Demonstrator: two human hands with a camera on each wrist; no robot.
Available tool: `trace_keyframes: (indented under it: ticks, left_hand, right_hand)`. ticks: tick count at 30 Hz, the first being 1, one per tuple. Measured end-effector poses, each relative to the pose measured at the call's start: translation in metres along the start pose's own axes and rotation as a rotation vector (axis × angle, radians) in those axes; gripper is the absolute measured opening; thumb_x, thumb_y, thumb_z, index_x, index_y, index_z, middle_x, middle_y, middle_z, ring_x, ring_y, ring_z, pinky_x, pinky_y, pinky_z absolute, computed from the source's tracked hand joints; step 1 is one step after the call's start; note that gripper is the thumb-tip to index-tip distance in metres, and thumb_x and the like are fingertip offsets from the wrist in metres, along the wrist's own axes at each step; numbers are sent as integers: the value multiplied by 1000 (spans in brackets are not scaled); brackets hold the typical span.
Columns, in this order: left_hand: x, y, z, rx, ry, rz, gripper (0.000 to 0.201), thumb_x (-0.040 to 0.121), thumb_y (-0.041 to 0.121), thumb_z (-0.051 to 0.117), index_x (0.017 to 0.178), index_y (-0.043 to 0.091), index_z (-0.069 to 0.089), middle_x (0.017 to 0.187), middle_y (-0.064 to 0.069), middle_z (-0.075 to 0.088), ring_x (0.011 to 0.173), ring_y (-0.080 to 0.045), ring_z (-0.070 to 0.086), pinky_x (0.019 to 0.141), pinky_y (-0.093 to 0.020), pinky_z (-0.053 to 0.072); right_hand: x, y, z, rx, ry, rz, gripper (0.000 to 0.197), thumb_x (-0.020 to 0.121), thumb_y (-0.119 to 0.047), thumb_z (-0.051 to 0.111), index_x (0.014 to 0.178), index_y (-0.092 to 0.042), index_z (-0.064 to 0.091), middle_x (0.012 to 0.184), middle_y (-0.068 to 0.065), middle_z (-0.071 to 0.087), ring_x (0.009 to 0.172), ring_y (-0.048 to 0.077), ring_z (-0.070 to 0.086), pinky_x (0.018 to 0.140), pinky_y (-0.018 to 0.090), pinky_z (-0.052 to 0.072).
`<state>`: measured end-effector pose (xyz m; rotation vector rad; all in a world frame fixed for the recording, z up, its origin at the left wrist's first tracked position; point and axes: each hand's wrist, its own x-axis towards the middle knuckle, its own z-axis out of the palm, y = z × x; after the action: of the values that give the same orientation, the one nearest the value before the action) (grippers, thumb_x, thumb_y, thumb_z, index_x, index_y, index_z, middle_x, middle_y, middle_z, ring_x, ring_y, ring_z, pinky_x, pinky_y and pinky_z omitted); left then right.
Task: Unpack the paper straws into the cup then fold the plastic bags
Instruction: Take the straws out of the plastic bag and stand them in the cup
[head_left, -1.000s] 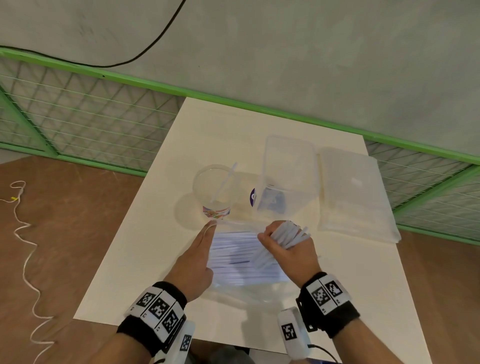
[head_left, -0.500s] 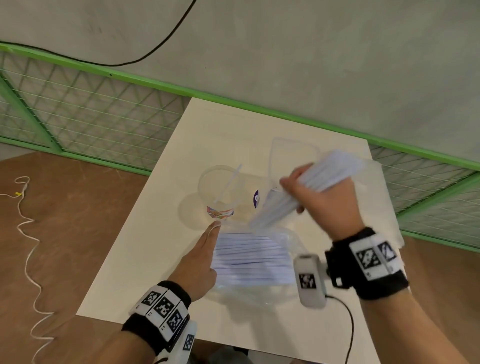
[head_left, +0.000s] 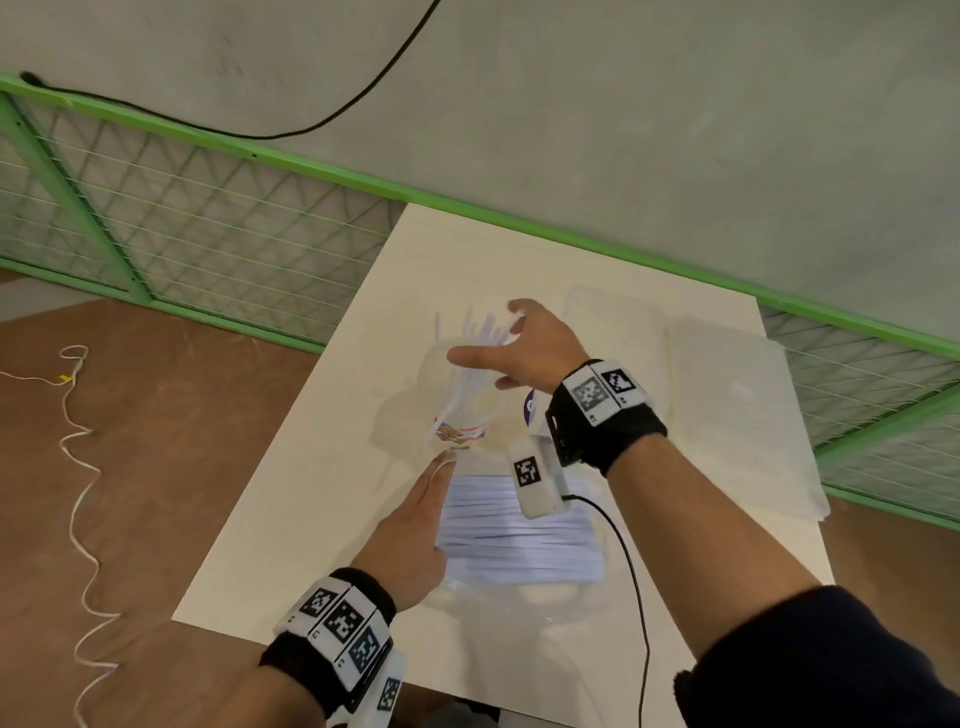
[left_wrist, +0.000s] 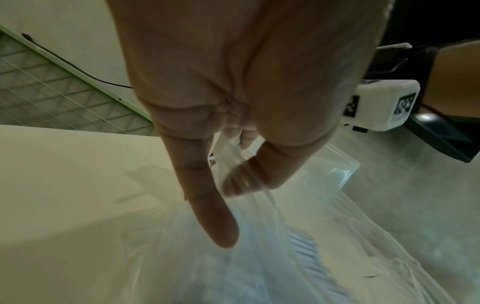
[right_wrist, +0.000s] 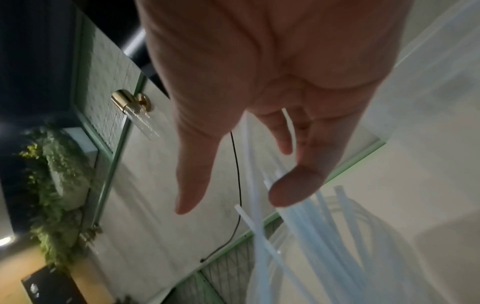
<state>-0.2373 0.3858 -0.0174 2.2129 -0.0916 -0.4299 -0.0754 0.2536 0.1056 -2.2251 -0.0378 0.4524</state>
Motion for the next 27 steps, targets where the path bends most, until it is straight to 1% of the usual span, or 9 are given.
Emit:
trace_keyframes:
  ticks: [2, 4, 8, 12, 15, 19, 22, 25, 27]
  left_hand:
    - [0, -1, 0, -9, -9, 0, 97, 81, -6, 42, 153, 35, -7, 158, 26, -10, 140, -10, 31, 92, -11, 33]
    - [1, -1, 1, -10, -12, -1, 97, 81, -6, 42, 153, 35, -7, 157, 26, -10, 136, -12, 38, 87, -11, 34]
    - [5, 0, 1, -4, -7, 10, 97, 80, -6, 43, 153, 34, -7, 159, 23, -10, 144, -9, 26, 99, -14, 34]
    - [8, 2, 2, 9, -14, 14, 98, 79, -5, 43, 153, 35, -7, 159, 23, -10, 146, -10, 21, 105, -17, 29]
    - [8, 2, 3, 13, -28, 6, 97, 81, -5, 42, 153, 36, -8, 157, 25, -10, 146, -10, 19, 105, -15, 26]
    - [7, -1, 1, -15, -29, -22, 99, 79, -7, 42, 153, 38, -7, 149, 33, -9, 146, -10, 21, 104, -15, 26]
    - [6, 1, 0, -11, -41, -53, 99, 81, -6, 42, 152, 40, -9, 150, 32, -8, 140, -14, 34, 98, -15, 31]
    - [2, 9, 7, 119, -110, -35, 96, 82, -5, 40, 152, 36, -12, 161, 16, -4, 106, -24, 59, 85, -29, 49]
    - [-1, 13, 14, 191, -153, -24, 90, 84, -3, 41, 154, 30, -5, 162, 6, 6, 92, -26, 58, 80, -35, 50]
  right_hand:
    - [2, -1, -8, 77, 80, 28, 121, 55, -52, 90, 151, -15, 26, 147, 6, 38, 111, 20, 58, 57, 26, 59]
    - [0, -1, -20, 87, 171, 9, 122, 55, -58, 87, 151, -19, 24, 147, 5, 35, 117, 24, 55, 50, 20, 54]
    - [-7, 1, -35, -22, 297, -94, 90, 71, -55, 78, 143, -23, 36, 130, 3, 47, 108, 18, 56, 74, 28, 49]
    - [-25, 13, -21, -168, 387, -324, 43, 82, -17, 65, 123, -22, 53, 108, 1, 55, 78, 9, 50, 79, 30, 43]
    - [-40, 30, 9, -268, 195, -539, 46, 76, 3, 54, 116, -20, 58, 106, 1, 53, 72, -9, 45, 76, 27, 42]
    - [-47, 52, 38, -416, -74, -527, 41, 80, 8, 49, 111, -15, 62, 108, 3, 57, 96, 21, 58, 79, 32, 46]
    - [-46, 62, 47, -415, -90, -526, 30, 84, 6, 49, 101, -10, 67, 103, 6, 61, 97, 25, 58, 80, 31, 44]
    - [-42, 55, 63, -438, -194, -583, 29, 89, 4, 47, 103, -9, 69, 107, 8, 62, 95, 26, 58, 81, 37, 47]
    - [-34, 45, 79, -533, -320, -567, 31, 93, 2, 45, 110, -10, 68, 112, 10, 60, 98, 27, 57, 80, 35, 45]
